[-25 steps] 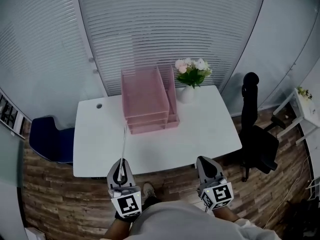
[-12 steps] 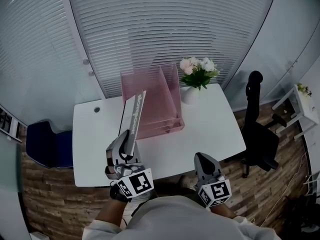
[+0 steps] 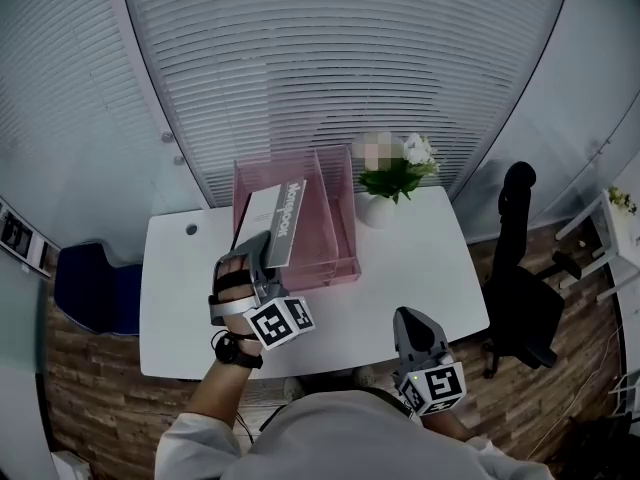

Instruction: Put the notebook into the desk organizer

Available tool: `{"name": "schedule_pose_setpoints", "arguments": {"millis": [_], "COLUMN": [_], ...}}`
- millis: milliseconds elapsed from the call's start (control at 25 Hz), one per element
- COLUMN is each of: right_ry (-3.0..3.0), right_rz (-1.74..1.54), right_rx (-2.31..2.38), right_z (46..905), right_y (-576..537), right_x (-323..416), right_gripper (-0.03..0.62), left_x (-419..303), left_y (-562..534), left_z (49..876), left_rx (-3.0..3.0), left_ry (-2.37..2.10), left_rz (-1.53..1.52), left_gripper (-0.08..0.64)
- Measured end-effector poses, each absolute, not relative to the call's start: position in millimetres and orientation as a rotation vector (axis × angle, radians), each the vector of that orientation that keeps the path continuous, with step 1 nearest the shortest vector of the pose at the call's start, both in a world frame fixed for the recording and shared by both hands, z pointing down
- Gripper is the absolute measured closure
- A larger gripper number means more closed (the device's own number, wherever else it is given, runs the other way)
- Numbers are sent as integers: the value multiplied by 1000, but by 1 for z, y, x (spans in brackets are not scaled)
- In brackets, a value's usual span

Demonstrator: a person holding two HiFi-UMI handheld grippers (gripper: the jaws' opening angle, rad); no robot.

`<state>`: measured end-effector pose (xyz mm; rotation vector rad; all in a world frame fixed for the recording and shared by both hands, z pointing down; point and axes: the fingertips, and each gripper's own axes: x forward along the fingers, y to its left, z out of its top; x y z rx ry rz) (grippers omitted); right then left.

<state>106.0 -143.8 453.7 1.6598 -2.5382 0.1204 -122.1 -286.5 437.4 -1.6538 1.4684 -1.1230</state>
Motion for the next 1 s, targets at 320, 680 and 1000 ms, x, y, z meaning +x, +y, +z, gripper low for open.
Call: {"name": "schedule_pose_setpoints", "arguments": {"millis": [320, 680, 1000], "right_ry": [-2512, -2479, -2483], "right_rz": [178, 230, 255], "right_rx": [1717, 1756, 1744], "right_z": [466, 476, 481], "right_y": [-160, -175, -187], "right_x": [161, 197, 198], "right_gripper": [580, 580, 580], "left_x": [-111, -100, -92], "left_y": [-342, -364, -364], "left_z": [500, 534, 565], "left_rx": [-1571, -1551, -1645], "left_ry": [1299, 1200, 1056], "left_rz": [-1499, -1649, -1809], "left_gripper": [545, 545, 515]}}
